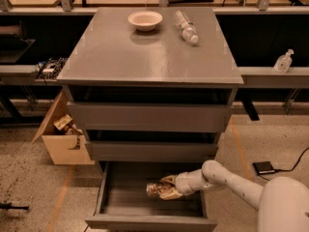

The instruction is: Pick orange can from bottom drawer and place on counter

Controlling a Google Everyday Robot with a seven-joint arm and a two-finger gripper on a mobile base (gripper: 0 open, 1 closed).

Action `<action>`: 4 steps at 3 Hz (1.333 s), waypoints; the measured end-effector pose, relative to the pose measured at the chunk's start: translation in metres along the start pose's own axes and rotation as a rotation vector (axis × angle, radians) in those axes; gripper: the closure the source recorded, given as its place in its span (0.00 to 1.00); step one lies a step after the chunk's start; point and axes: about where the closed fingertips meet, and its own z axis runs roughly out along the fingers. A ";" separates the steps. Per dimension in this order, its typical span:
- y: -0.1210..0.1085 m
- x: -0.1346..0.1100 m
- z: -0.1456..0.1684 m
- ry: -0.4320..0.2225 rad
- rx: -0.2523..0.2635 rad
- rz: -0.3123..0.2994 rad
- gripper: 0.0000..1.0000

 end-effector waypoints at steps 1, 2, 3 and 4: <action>0.001 -0.015 -0.017 0.007 0.031 -0.037 1.00; -0.008 -0.049 -0.070 0.047 0.164 -0.135 1.00; -0.002 -0.092 -0.132 0.100 0.331 -0.246 1.00; 0.031 -0.095 -0.124 0.099 0.309 -0.242 1.00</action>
Offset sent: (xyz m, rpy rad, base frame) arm -0.0578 -0.0529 0.1683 -0.1392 -0.4051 -0.1437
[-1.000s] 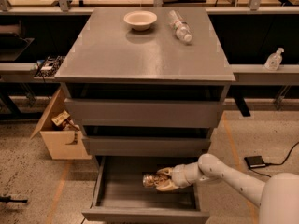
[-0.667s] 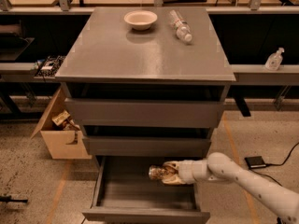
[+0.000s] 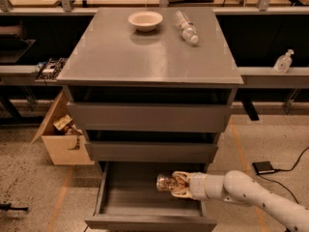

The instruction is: Pick orange can from bottom drawer and place on counter

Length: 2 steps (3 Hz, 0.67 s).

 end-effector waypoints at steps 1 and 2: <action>0.001 -0.001 0.001 -0.002 -0.004 -0.001 1.00; -0.008 -0.008 0.004 -0.002 0.000 -0.021 1.00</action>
Offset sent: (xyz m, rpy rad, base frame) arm 0.0170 0.0119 0.0163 -0.0189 -0.0412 0.0189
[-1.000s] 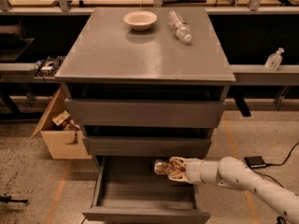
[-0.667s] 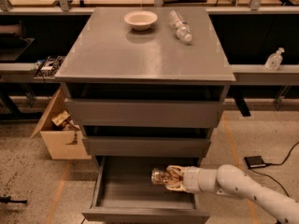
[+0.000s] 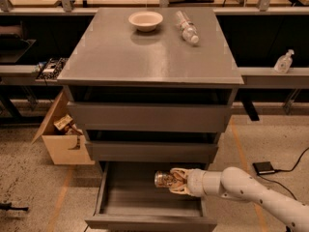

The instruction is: Pick orange can from bottom drawer and place on counter

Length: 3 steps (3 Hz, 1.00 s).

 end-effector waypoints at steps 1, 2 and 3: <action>-0.018 -0.018 -0.014 0.007 0.048 -0.060 1.00; -0.045 -0.045 -0.040 0.008 0.116 -0.146 1.00; -0.069 -0.074 -0.067 0.001 0.173 -0.223 1.00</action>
Offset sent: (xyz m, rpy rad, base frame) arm 0.0253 -0.0107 0.1331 -0.0485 -0.3215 -0.0013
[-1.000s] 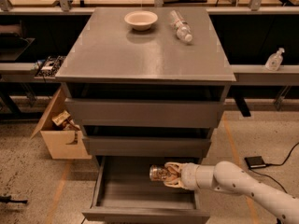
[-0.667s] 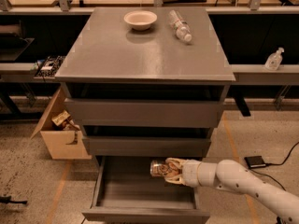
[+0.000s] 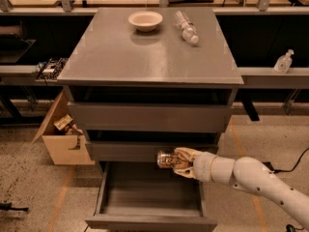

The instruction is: Pick orange can from bottom drawer and place on counter

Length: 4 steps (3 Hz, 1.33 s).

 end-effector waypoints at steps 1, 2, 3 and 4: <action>-0.038 -0.021 -0.016 0.007 0.028 -0.029 1.00; -0.082 -0.040 -0.022 0.008 0.023 -0.036 1.00; -0.082 -0.040 -0.022 0.008 0.023 -0.036 1.00; -0.104 -0.044 -0.027 0.022 0.052 -0.033 1.00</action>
Offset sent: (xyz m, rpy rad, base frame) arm 0.0579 0.0096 0.1352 -0.0208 -0.0370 0.0023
